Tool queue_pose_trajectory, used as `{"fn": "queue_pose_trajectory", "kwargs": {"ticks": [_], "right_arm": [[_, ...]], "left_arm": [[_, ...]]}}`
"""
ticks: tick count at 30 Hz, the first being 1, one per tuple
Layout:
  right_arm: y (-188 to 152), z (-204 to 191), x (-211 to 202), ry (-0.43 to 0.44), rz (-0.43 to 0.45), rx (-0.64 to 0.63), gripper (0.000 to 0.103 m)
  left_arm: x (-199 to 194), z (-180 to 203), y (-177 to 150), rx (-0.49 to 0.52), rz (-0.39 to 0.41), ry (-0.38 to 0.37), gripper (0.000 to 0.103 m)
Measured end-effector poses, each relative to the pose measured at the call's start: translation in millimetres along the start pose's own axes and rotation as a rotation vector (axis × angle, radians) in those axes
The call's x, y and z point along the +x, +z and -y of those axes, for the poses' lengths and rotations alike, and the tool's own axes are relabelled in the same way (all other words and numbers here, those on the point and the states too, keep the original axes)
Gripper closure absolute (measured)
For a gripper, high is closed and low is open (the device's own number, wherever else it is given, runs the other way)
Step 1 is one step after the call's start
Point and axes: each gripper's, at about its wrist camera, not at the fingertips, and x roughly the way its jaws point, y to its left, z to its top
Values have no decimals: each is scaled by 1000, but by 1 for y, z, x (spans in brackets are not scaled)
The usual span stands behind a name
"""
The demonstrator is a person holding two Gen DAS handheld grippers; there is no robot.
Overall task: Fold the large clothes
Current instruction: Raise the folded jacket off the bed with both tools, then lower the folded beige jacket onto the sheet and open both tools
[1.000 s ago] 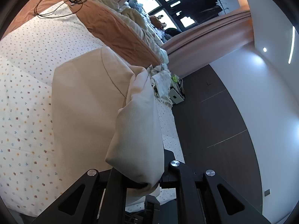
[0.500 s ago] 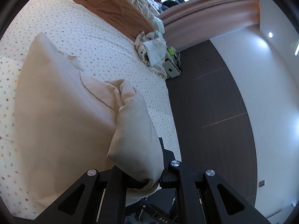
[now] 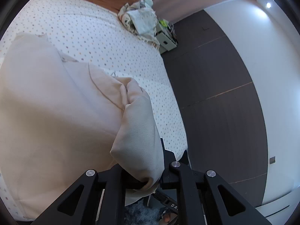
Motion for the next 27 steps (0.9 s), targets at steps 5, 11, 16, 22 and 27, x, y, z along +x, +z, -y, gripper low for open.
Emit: {"fn": "queue_pose_trajectory", "kwargs": {"ticks": [5, 11, 16, 22, 27], "right_arm": [[0, 14, -10, -8, 6, 27, 66], [5, 25, -25, -1, 58, 63, 47], [9, 15, -24, 35, 59, 32, 47], [18, -7, 6, 47, 7, -34, 40], [40, -20, 37, 20, -49, -87, 40]], "left_arm": [[31, -1, -9, -5, -92, 1, 50], [10, -27, -13, -19, -69, 91, 38], [-41, -64, -16, -42, 24, 208, 38], [-88, -113, -25, -107, 90, 325, 38], [-116, -149, -33, -166, 125, 402, 38]]}}
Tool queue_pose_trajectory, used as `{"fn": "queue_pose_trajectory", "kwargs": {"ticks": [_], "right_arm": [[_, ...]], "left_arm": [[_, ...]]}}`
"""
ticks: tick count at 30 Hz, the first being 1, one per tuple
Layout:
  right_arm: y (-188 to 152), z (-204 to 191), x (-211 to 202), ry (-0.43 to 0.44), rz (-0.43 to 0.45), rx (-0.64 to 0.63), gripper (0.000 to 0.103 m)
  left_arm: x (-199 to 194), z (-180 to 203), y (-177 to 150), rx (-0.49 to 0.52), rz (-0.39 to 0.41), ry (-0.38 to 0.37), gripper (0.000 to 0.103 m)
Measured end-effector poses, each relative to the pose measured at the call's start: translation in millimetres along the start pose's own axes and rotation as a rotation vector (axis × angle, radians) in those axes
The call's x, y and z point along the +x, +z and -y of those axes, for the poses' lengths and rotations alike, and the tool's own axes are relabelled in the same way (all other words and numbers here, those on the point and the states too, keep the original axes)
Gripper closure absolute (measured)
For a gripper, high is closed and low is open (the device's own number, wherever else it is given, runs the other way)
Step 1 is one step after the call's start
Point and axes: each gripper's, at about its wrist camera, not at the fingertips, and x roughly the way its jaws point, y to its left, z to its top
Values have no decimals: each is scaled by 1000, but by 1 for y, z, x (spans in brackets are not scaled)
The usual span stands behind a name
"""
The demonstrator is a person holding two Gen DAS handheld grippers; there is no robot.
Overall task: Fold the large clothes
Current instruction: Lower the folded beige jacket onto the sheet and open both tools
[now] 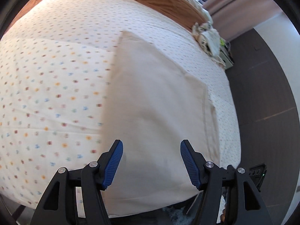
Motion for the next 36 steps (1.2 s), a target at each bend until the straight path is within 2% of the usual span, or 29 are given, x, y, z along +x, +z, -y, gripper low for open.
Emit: {"fn": "queue_pose_trajectory", "kwargs": {"ticks": [4, 7, 11, 22, 23, 25, 26, 30, 36], "right_arm": [[25, -7, 21, -8, -52, -42, 40], [42, -11, 41, 18, -109, -51, 40], [59, -18, 67, 8, -184, -83, 40], [78, -53, 129, -73, -288, -184, 40], [76, -57, 132, -85, -289, -202, 47], [75, -63, 133, -100, -288, -241, 71], [74, -66, 131, -100, -275, -260, 89], [78, -75, 110, -58, -207, -300, 96], [93, -87, 63, -16, -90, -333, 97]], "left_arm": [[-2, -31, 1, -45, 15, 27, 38], [5, -46, -1, -65, 7, 49, 38], [18, -64, -4, -101, -12, 42, 38], [51, -65, -4, -101, -66, 29, 38], [53, -66, -4, -103, -69, 28, 38], [56, -69, -5, -119, -73, 24, 38], [56, -70, -6, -128, -74, 18, 38], [55, -64, -6, -123, -78, -9, 38], [44, -41, -5, -68, -66, -57, 39]]}}
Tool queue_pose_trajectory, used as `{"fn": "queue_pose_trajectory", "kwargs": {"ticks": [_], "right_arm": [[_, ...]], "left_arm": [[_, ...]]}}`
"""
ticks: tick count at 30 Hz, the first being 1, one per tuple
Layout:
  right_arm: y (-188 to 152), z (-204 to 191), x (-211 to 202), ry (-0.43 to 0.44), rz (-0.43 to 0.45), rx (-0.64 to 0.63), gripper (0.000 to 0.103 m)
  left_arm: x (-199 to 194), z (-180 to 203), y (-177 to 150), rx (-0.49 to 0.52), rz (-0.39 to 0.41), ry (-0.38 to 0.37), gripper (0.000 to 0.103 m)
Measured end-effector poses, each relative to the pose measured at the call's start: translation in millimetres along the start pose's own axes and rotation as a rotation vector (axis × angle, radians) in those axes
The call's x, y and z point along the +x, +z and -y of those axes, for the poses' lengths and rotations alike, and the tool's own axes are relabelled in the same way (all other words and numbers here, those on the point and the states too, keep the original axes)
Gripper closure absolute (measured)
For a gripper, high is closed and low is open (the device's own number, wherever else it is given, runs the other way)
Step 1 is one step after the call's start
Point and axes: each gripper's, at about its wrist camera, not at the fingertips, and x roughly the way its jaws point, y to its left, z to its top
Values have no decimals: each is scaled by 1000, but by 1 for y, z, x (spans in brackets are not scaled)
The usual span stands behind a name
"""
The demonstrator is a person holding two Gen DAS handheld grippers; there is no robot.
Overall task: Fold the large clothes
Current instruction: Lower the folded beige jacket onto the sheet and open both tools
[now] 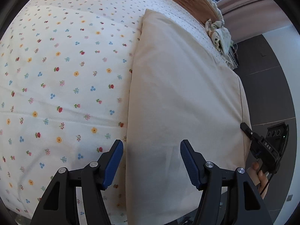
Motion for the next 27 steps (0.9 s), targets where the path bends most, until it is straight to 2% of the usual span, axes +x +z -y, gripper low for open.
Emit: {"fn": "queue_pose_trajectory", "kwargs": {"ticks": [4, 9, 13, 16, 17, 20, 23, 24, 27], "right_arm": [[4, 24, -21, -22, 30, 24, 97], [-18, 79, 1, -5, -53, 162, 97], [-32, 97, 6, -1, -37, 219, 97], [-31, 100, 1, 14, -18, 234, 96], [-29, 101, 1, 2, -25, 234, 93], [-23, 101, -5, -22, -32, 222, 76], [-16, 105, -13, -80, -12, 200, 48], [-13, 107, -16, -86, -3, 199, 44], [-5, 116, -17, -77, -8, 210, 43]], "left_arm": [[-4, 13, -1, 30, 11, -2, 39], [11, 14, -3, 28, -16, 33, 39], [24, 11, -8, 18, -58, 41, 43], [25, 14, -7, 31, -52, 55, 43], [26, 17, -5, 37, -47, 65, 43], [25, 22, 0, 55, -25, 88, 43], [28, 26, 8, 64, -13, 94, 43], [30, 27, 10, 65, -10, 99, 43], [36, 26, 18, 59, -8, 106, 43]]}}
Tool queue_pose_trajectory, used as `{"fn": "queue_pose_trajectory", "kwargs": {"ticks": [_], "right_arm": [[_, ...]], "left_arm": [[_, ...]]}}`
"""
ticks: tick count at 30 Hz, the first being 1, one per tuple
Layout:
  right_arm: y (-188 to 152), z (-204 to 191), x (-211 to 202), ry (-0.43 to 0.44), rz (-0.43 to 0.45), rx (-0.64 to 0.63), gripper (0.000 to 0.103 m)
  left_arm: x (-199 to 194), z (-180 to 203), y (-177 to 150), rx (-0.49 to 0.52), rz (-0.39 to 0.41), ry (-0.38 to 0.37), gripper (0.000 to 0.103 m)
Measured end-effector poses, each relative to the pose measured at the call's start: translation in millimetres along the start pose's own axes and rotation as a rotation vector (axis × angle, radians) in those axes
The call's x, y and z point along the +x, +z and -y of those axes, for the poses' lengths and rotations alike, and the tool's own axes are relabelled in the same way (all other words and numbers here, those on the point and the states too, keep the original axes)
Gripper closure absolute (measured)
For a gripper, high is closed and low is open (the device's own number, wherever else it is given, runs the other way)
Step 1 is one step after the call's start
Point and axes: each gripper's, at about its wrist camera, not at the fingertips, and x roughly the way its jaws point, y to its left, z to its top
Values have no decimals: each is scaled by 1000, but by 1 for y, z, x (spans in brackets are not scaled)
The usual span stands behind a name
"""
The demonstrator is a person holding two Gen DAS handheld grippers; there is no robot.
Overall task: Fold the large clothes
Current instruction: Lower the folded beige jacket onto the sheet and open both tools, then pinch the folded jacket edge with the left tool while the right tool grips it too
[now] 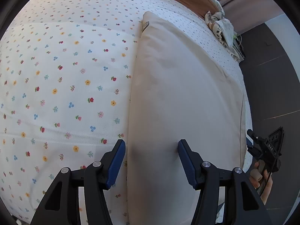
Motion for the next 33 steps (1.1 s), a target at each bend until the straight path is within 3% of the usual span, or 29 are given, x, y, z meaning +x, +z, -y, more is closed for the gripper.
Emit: {"fn": "queue_pose_trajectory", "kwargs": {"ticks": [9, 15, 29, 33], "right_arm": [[27, 9, 42, 65, -104, 33, 43], [48, 4, 67, 138, -122, 44, 43], [77, -29, 119, 211, -189, 12, 44], [74, -32, 121, 180, -182, -4, 64]], "left_arm": [[21, -2, 32, -28, 9, -11, 43], [30, -1, 57, -28, 30, -13, 43], [55, -2, 112, -11, 49, -20, 47], [58, 3, 123, -10, 66, 7, 53]]}}
